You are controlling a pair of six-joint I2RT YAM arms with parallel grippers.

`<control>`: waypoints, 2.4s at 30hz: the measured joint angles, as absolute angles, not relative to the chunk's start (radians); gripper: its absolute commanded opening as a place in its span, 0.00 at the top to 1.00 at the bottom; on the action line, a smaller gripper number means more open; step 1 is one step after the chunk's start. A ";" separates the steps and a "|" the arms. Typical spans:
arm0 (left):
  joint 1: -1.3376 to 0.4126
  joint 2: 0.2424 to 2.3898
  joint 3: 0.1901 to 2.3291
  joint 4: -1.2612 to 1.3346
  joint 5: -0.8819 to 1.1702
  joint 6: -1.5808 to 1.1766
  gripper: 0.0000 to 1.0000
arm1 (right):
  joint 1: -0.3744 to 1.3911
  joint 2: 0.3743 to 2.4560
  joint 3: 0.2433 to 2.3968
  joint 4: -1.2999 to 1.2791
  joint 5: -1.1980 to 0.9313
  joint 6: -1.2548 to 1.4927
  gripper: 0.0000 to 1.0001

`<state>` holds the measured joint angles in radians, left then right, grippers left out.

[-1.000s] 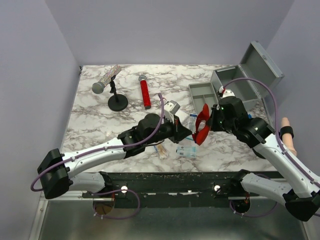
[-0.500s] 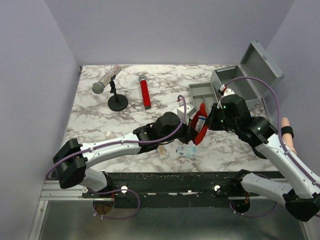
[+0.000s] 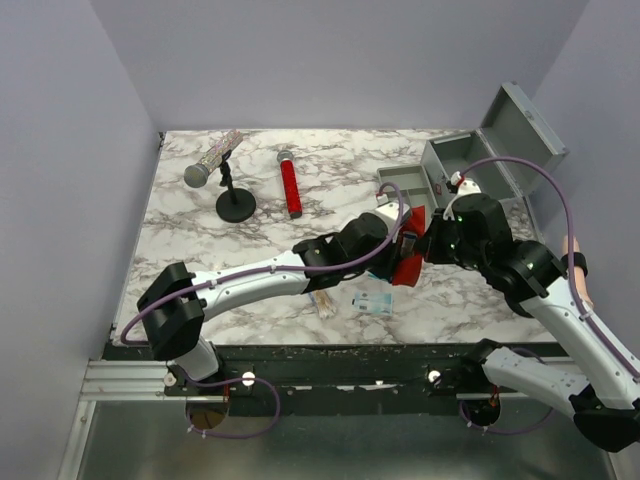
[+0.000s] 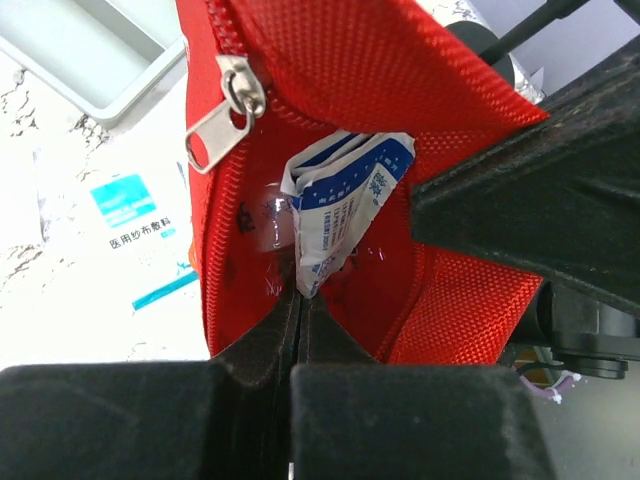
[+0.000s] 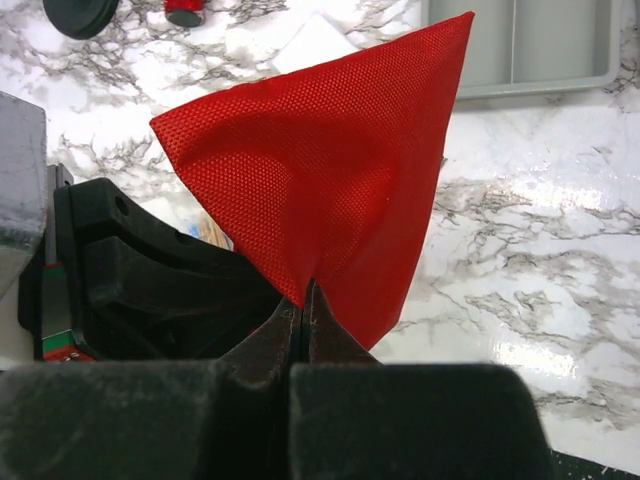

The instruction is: Organize the medicine kit

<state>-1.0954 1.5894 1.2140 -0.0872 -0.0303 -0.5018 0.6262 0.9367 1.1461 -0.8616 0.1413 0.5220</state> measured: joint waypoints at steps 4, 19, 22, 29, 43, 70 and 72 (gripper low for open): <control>-1.095 1.596 1.237 -0.132 -0.031 -0.502 1.00 | 0.626 0.925 1.138 -0.867 0.153 0.522 0.99; -1.095 1.590 1.246 -0.216 -0.033 -0.500 0.47 | 0.627 0.900 1.122 -0.869 0.204 0.522 0.99; -1.095 1.579 1.241 -0.222 -0.033 -0.498 0.23 | 0.627 0.900 1.115 -0.869 0.204 0.522 0.99; -1.095 1.477 1.220 -0.219 -0.037 -0.505 0.07 | 0.627 0.900 1.113 -0.866 0.205 0.514 0.99; -1.095 1.322 1.166 -0.189 -0.056 -0.493 0.26 | 0.627 0.905 1.115 -0.865 0.207 0.504 0.99; -1.095 1.428 1.122 -0.036 -0.017 -0.516 0.26 | 0.627 0.865 1.115 -0.836 0.134 0.505 0.99; -1.095 1.369 1.076 -0.028 -0.052 -0.519 0.20 | 0.627 0.867 1.115 -0.847 0.170 0.505 0.99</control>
